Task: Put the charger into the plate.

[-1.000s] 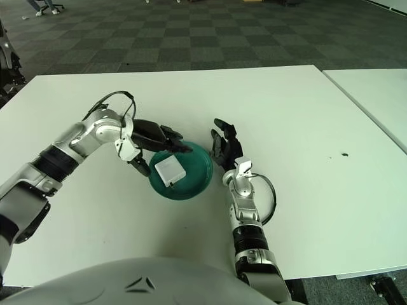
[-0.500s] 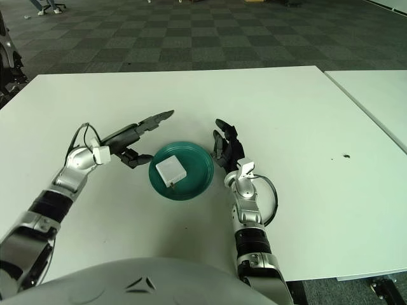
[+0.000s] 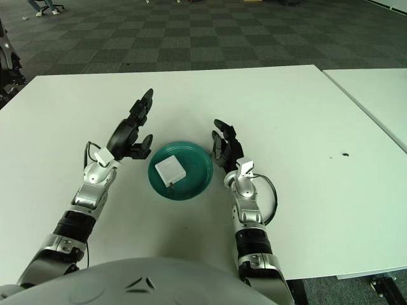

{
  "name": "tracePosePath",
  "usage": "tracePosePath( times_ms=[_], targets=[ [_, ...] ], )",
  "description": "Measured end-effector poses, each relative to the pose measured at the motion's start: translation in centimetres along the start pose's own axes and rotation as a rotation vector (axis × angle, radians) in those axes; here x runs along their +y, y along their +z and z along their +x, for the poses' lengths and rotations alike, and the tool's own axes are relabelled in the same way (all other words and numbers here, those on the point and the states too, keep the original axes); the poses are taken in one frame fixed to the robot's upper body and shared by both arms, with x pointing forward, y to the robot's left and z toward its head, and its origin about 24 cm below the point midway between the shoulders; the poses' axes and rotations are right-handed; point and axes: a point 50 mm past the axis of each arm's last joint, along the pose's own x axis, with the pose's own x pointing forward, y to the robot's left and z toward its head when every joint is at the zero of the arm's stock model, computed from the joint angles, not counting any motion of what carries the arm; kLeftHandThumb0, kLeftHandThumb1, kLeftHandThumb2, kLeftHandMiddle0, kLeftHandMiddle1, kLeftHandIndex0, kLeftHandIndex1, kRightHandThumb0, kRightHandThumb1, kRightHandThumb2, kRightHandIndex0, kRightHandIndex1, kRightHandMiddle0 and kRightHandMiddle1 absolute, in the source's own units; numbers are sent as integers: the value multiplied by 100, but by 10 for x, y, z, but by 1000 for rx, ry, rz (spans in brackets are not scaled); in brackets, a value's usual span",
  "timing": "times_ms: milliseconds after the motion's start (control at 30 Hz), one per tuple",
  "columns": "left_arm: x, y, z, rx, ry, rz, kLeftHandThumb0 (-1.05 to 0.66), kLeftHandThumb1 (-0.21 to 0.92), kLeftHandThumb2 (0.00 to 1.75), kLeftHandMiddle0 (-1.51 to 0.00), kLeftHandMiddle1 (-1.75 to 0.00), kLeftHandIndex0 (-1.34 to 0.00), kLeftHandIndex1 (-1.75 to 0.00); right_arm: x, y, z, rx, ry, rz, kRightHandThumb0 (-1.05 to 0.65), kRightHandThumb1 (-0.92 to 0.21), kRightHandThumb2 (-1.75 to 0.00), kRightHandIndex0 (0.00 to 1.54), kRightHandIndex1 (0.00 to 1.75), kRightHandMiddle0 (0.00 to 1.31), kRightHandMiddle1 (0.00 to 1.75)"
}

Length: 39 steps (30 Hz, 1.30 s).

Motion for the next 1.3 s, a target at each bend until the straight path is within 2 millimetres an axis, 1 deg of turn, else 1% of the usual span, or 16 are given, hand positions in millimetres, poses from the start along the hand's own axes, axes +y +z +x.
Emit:
tracePosePath(
  times_ms=[67,200,433,500,567,633,733,833,867,967,1300],
  targets=[
    [0,-12,-7,57,45,-19,-105,92,111,0,0,-1,0,0,0,0,0,2,0,-79,-92,-88,33,3,0,73],
    [-1,-27,-24,160,138,-54,-105,92,116,0,0,-1,-1,-1,0,0,0,7,-2,-77,-92,-89,35,3,0,74],
    [-12,-39,-56,293,190,-82,-105,92,119,0,0,-2,-2,-2,-1,0,6,9,-16,-77,-92,-90,36,3,0,77],
    [-13,-39,-61,314,195,-81,-105,92,119,0,0,-3,-2,-3,-1,0,9,10,-21,-78,-92,-89,36,3,0,78],
    [-13,-39,-63,326,204,-82,-105,92,119,-3,-1,-5,-3,-2,-2,0,12,14,-27,-78,-92,-89,37,3,0,79],
    [-12,-39,-65,334,225,-80,-104,92,118,-10,-1,-3,-17,-2,-2,0,14,19,-32,-79,-92,-89,38,3,0,79],
    [-10,-39,-69,340,292,-75,-100,92,116,-17,-1,-1,-33,-1,-2,0,13,30,-40,-80,-92,-90,38,3,0,79],
    [-10,-38,-72,335,357,-60,-98,92,115,-21,-2,0,-41,-1,-3,0,12,40,-49,-80,-92,-90,38,3,0,79],
    [-9,-37,-74,334,402,-51,-96,92,114,-24,-2,0,-47,-1,-3,0,11,45,-52,-81,-92,-90,39,3,0,80],
    [-11,-37,-74,336,429,-34,-92,92,113,-25,-2,0,-52,-1,-3,0,7,50,-54,-82,-92,-89,41,3,0,83],
    [-13,-34,-77,330,475,-18,-88,92,111,-29,-2,0,-59,-2,-4,0,-8,63,-57,-82,-92,-86,42,3,3,86]
  ],
)
